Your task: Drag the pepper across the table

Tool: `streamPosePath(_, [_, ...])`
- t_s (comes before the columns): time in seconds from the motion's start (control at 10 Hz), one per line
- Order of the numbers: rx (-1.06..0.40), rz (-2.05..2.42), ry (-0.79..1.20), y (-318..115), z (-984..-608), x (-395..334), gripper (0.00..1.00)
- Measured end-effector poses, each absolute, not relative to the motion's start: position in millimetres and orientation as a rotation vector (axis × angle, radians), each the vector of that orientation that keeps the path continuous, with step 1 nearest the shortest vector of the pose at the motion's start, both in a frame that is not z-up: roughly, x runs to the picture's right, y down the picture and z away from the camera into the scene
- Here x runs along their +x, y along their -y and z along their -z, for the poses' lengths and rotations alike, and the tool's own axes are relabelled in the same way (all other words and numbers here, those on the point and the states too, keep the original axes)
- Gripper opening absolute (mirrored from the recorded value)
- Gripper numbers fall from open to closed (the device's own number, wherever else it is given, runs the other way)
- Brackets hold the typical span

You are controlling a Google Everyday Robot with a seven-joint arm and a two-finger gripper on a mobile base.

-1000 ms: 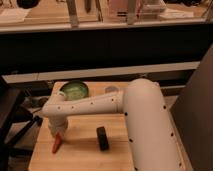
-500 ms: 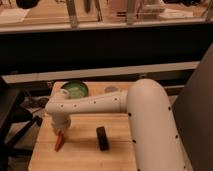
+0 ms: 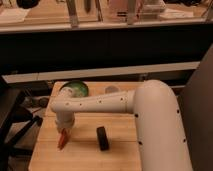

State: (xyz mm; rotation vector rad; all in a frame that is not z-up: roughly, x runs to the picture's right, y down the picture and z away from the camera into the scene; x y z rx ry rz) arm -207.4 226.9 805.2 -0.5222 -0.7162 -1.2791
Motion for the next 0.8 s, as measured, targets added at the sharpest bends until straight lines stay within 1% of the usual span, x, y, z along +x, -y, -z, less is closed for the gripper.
streamPosePath(0.5, [-0.515,1.249,0.718,-220.3,-806.4,-186.9,0.04])
streamPosePath(0.8, [-0.506,1.207,0.715,-211.8,-808.5,-156.1,0.04])
